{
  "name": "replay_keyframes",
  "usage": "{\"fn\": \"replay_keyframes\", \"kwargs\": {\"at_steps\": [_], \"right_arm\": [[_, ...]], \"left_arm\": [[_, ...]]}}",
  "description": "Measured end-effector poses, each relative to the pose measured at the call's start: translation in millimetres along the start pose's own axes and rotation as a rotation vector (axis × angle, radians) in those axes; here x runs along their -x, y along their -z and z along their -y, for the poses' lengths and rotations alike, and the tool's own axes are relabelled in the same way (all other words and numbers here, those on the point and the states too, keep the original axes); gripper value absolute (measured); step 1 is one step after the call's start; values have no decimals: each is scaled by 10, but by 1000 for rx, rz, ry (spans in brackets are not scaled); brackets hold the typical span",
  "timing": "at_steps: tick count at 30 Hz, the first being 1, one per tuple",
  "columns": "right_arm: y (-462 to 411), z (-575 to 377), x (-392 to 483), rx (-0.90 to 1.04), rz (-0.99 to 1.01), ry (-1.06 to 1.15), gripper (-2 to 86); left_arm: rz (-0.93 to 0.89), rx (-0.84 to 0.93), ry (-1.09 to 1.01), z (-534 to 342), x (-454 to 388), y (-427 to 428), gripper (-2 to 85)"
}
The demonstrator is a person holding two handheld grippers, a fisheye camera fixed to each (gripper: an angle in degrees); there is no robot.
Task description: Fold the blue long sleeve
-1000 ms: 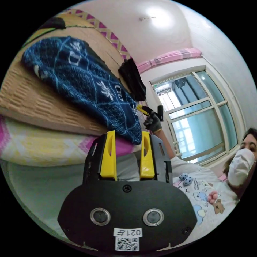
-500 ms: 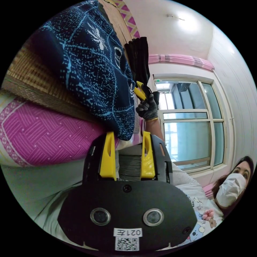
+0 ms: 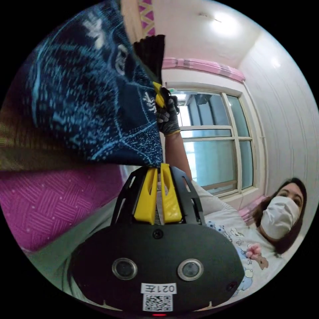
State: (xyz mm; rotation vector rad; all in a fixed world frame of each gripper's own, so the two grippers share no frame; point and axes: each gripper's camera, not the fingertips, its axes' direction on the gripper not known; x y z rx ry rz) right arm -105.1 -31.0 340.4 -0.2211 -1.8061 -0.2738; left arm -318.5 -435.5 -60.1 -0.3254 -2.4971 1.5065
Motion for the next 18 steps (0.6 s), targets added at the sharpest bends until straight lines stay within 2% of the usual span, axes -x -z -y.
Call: {"fn": "replay_keyframes", "kwargs": {"at_steps": [3,6,12,14,16,18], "right_arm": [[-203,343,469,16,-5,43,49],[-703,813,824,35,-6,49,53],[-2121,1818,1113,80,-69,50,69],[-2600,2050,1113,98,-137,60,103],[-2807,2091,1149,120,-184,88,115],[-2878,2012,1257,131,-246,155,117]], "left_arm": [[21,-115,-107,125,-365,576,-9],[124,-253,-146,235,-589,1253,-9],[225,-522,-12,411,-433,2385,-9],[234,-625,47,397,-254,2658,-8],[217,-700,155,301,36,2921,-3],[221,-756,144,143,53,3036,-1]]}}
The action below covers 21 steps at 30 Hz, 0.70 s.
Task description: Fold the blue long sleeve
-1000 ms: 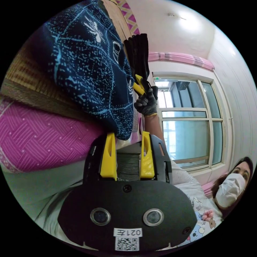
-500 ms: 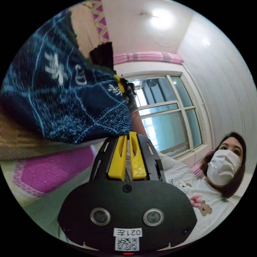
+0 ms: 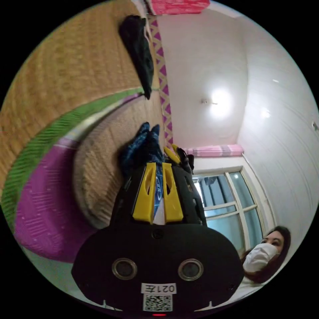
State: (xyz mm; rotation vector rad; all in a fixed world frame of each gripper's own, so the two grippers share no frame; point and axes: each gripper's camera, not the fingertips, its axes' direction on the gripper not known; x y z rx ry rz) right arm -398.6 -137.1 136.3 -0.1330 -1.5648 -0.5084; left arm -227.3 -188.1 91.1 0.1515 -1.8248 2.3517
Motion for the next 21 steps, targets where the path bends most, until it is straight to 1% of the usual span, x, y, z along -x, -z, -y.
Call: {"fn": "replay_keyframes", "kwargs": {"at_steps": [2,3,5,7,8,10,11,12,13,14,15,16,19,20,21], "right_arm": [[12,-230,260,35,-97,138,111],[14,-314,339,43,-117,180,108],[-28,-707,683,67,-166,344,95],[-122,-1024,943,75,-176,464,86],[-227,-1234,1095,81,-196,536,81],[-434,-1527,1255,91,-251,626,76],[-599,-1707,1308,110,-286,679,75],[-684,-1786,1313,126,-299,697,75],[-842,-1907,1267,161,-341,700,75],[-922,-2007,1165,152,-384,682,73],[-905,-2049,1107,126,-377,671,72],[-798,-2090,984,85,-331,622,67],[-391,-2028,707,87,-217,505,52],[-126,-2009,564,-8,-208,447,61],[13,-1997,471,-64,-213,406,66]], "left_arm": [[56,-22,-86,-40,-121,121,4],[94,-36,-168,-66,-247,155,10],[183,-18,-304,-74,-458,68,29],[298,52,-460,-40,-684,-243,60],[323,74,-495,-29,-725,-342,64],[491,168,-579,18,-777,-753,68],[540,195,-579,32,-757,-842,66],[641,219,-552,62,-683,-962,46],[641,219,-530,82,-616,-978,26],[624,217,-511,96,-596,-957,16],[608,228,-482,116,-568,-928,3],[596,231,-461,119,-554,-900,-3],[581,199,-420,98,-581,-778,-6],[569,175,-431,87,-610,-728,-6],[518,116,-464,62,-671,-614,-4]]}}
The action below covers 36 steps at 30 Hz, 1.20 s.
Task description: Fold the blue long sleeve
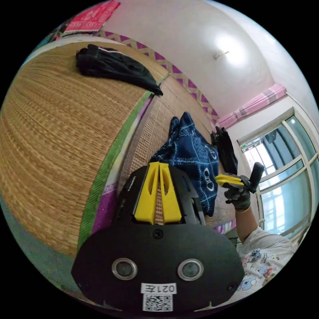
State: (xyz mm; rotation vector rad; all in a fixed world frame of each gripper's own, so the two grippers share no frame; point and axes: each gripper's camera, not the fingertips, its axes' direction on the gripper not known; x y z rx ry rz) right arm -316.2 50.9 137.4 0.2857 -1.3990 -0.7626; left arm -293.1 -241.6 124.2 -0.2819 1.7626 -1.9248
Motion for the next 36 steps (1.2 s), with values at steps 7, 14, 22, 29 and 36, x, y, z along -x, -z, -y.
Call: {"fn": "replay_keyframes", "kwargs": {"at_steps": [7,14,22,29,36], "right_arm": [[302,-467,-1779,-207,314,-578,109],[802,-808,-2445,-402,312,-678,121],[547,-672,-2952,-269,345,-715,136],[313,-458,-3292,-244,401,-704,89],[246,-468,-3459,-249,432,-717,60]], "left_arm": [[-147,127,42,76,113,-228,118],[-161,201,-21,253,31,-363,126],[-220,241,36,388,52,-578,123],[-221,240,78,437,100,-708,74],[-294,210,102,383,152,-833,14]]}}
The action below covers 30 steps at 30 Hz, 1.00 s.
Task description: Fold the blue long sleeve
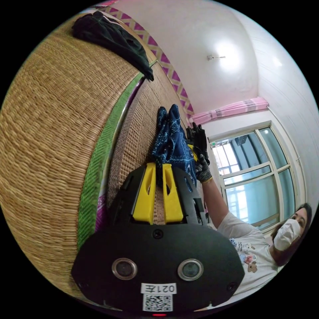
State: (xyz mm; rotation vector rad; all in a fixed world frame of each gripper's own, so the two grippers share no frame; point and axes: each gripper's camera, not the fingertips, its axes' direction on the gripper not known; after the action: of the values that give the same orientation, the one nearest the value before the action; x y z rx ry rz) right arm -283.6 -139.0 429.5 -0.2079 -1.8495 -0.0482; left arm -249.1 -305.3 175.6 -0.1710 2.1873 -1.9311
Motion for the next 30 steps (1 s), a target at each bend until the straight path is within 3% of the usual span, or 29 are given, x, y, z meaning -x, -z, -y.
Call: {"fn": "replay_keyframes", "kwargs": {"at_steps": [13,18,24,30], "right_arm": [[-213,109,177,1,-72,56,58],[14,319,1008,83,-190,296,55],[1311,598,1775,-72,-338,425,55],[2724,584,1826,-397,-527,320,82]], "left_arm": [[98,-50,-37,-99,-342,-123,-2],[86,-23,-209,226,-1157,-181,-6],[36,42,-419,1086,-2328,-1016,-2],[-57,69,-527,1815,-3336,-2407,35]]}}
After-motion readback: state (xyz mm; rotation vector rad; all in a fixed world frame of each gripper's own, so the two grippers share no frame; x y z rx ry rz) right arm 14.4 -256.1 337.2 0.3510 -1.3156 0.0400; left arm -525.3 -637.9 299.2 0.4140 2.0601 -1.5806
